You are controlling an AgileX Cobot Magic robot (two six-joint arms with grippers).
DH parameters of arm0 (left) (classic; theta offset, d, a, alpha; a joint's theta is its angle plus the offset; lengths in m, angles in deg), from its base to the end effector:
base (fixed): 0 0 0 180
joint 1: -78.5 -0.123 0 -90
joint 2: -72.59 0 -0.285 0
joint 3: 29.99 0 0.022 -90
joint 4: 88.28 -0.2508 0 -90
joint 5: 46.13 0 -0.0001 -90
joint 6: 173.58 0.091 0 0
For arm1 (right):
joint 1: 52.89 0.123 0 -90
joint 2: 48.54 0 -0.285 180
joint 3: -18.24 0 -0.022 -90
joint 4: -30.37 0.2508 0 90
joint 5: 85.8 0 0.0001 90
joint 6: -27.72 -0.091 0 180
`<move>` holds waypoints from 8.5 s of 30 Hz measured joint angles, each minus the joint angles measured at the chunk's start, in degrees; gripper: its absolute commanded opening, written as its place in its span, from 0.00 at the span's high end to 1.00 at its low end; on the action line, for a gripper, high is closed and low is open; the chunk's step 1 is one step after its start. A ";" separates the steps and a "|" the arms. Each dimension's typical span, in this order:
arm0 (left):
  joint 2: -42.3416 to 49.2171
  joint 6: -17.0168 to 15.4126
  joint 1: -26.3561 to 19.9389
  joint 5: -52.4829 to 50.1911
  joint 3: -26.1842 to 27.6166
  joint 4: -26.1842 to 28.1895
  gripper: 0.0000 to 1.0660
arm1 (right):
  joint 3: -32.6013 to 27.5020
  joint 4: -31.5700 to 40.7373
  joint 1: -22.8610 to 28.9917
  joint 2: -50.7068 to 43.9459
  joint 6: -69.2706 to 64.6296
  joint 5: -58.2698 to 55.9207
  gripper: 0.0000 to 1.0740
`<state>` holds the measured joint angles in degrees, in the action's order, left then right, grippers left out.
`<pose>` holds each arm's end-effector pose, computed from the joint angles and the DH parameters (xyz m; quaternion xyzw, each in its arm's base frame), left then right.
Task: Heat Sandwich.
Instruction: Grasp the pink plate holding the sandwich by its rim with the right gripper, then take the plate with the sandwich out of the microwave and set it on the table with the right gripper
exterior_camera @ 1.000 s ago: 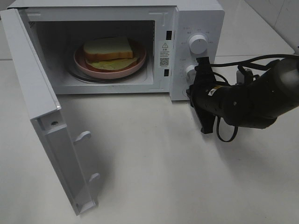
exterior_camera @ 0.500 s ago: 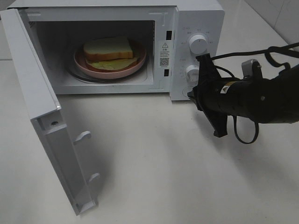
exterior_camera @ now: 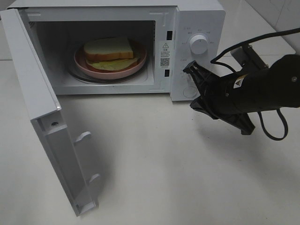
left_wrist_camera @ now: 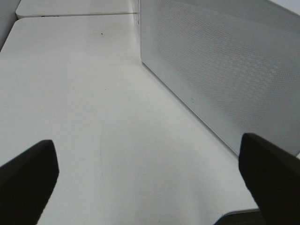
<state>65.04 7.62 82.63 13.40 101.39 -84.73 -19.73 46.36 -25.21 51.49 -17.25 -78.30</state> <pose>-0.0049 -0.0045 0.2789 0.0403 0.8453 -0.0445 0.5309 0.2695 0.1377 0.1725 0.2665 0.8691 0.2788 0.3096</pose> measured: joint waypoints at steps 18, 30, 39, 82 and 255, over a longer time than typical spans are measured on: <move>0.00 0.00 0.00 0.00 0.00 0.00 0.05 | 9.63 -0.11 0.00 -1.26 40.68 -30.88 0.94; 0.00 0.00 0.00 0.00 0.00 0.00 0.05 | 14.38 -0.92 0.00 -1.72 78.72 -43.32 0.93; 0.00 0.00 0.00 0.00 0.00 0.00 0.05 | 14.61 -3.44 0.00 -1.72 101.13 -43.83 0.92; 0.00 0.00 0.00 0.00 0.00 0.00 0.05 | 15.41 -14.38 2.86 -1.72 116.71 -36.90 0.09; 0.00 0.00 0.00 0.00 0.00 -3.55 0.05 | 42.23 -19.71 12.38 23.84 124.33 -27.22 1.00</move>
<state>65.04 7.62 82.63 13.40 101.39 -88.28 22.50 26.65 -12.84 75.32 107.08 -105.51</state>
